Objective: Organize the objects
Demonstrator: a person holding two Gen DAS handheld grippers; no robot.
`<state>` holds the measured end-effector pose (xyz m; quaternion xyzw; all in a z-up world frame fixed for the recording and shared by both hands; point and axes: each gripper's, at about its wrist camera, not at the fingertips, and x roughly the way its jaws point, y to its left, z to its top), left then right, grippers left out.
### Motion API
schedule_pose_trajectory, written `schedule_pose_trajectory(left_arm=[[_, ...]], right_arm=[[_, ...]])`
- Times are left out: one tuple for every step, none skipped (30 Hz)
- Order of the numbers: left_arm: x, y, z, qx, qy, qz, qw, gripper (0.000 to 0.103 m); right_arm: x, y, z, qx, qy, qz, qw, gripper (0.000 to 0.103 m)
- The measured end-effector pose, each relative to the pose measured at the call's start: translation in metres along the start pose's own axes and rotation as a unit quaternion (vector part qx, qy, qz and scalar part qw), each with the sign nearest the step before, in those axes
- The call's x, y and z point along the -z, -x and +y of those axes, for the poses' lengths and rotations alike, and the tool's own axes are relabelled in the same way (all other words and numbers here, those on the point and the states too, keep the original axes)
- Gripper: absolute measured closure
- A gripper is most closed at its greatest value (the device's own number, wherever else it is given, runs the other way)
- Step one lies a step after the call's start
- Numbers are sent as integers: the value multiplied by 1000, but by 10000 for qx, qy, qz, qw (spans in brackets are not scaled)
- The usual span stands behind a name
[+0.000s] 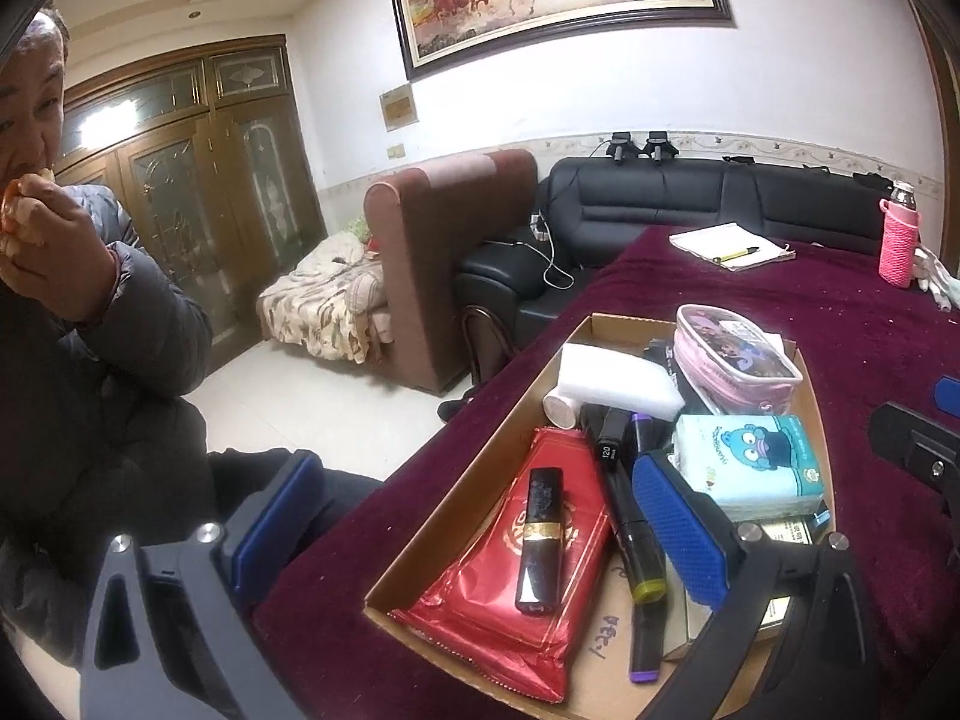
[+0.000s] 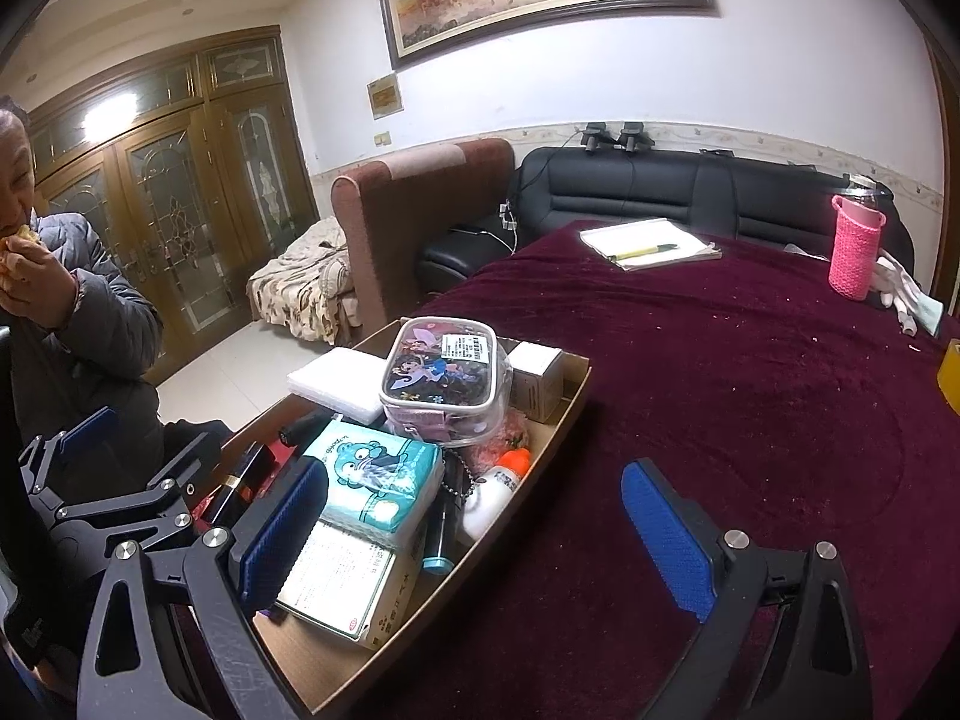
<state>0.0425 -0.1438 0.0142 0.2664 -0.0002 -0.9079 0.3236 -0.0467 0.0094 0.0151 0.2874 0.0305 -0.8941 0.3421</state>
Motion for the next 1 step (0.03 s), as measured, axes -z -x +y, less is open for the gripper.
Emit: schedule_pose_trajectory(left_arm=[[0,0,0,-6,2,-5,10000,0]], right_arm=[[0,0,0,4,1,-3,10000,2]])
